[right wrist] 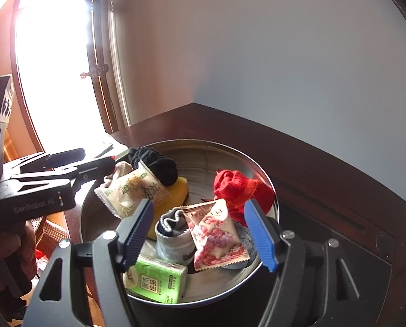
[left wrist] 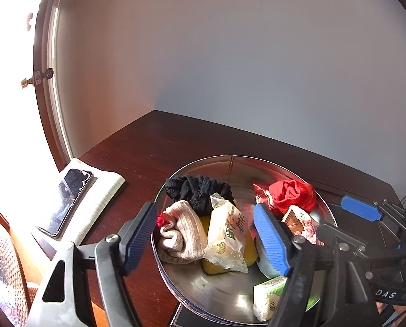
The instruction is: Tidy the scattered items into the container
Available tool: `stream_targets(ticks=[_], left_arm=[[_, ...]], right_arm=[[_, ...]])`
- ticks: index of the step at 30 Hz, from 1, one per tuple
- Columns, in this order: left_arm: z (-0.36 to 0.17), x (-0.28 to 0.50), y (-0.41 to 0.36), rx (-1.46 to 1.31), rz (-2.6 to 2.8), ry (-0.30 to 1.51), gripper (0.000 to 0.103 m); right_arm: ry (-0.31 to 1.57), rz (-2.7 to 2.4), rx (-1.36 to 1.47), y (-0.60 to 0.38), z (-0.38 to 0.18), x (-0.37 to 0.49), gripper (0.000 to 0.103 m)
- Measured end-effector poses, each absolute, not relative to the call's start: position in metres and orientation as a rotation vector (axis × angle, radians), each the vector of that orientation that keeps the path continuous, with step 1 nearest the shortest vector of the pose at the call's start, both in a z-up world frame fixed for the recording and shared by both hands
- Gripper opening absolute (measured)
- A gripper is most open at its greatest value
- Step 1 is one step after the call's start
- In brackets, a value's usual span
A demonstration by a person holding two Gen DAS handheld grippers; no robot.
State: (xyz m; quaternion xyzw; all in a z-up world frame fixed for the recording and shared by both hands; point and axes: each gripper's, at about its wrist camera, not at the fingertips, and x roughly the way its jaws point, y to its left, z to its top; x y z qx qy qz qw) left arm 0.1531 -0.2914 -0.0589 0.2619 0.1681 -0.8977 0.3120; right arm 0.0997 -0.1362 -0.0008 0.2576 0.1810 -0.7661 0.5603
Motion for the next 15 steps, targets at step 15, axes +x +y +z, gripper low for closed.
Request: stream_targets(ticks=[15], left_arm=[[-0.045, 0.163, -0.286, 0.607, -2.267, 0.365, 0.102]], right_arm=[[0.423, -1.826, 0.571, -0.120, 0.008, 0.111, 0.079]])
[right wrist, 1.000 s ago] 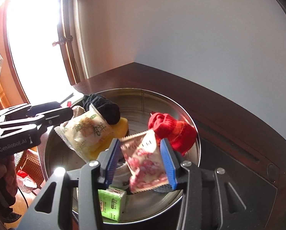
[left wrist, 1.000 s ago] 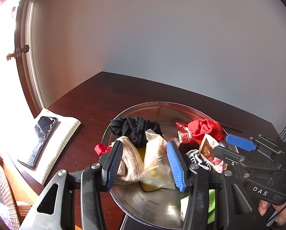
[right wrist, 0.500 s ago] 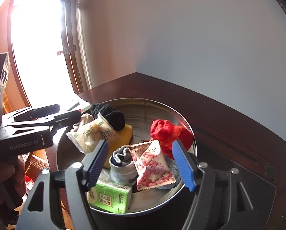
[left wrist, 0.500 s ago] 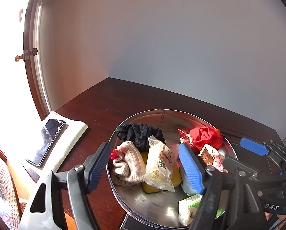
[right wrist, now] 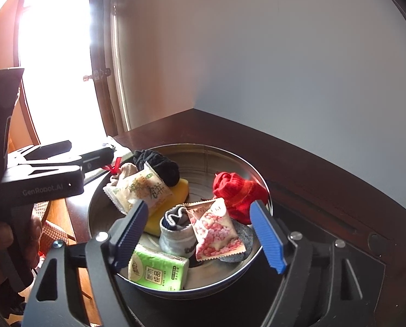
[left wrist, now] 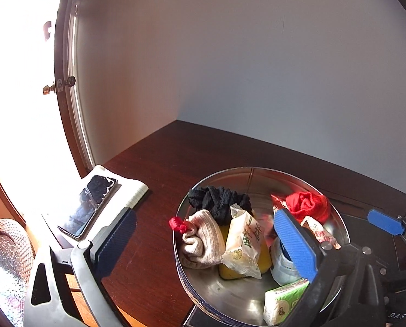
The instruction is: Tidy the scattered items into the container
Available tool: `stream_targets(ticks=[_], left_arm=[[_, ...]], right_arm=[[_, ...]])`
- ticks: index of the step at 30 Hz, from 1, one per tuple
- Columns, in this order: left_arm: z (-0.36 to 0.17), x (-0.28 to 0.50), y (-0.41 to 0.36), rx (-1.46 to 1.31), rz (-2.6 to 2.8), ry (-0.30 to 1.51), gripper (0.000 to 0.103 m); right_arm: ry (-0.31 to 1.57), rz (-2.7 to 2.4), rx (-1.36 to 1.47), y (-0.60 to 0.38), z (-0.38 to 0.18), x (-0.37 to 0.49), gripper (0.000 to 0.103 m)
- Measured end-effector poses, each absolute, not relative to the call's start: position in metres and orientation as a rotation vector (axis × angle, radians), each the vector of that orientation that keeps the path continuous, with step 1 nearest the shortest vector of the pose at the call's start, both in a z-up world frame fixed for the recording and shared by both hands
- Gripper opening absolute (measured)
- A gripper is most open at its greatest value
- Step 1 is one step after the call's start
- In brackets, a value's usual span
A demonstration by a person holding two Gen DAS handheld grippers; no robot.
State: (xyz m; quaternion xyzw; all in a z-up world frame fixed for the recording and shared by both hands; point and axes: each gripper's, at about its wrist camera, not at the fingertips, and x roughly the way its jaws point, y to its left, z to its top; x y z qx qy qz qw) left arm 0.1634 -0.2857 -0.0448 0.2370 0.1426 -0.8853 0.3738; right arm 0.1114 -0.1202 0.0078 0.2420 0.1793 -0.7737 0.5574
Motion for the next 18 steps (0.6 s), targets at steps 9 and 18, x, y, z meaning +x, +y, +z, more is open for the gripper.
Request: stream_targets(ticks=[9, 18], left_arm=[[-0.027, 0.170, -0.271, 0.500, -2.329, 0.283, 0.102], [-0.023, 0.170, -0.264, 0.476, -2.359, 0.241, 0.102]], right_arm=[[0.419, -1.840, 0.567, -0.115, 0.009, 0.112, 0.082], [0.403, -1.840, 0.563, -0.111, 0.011, 0.112, 0.085]])
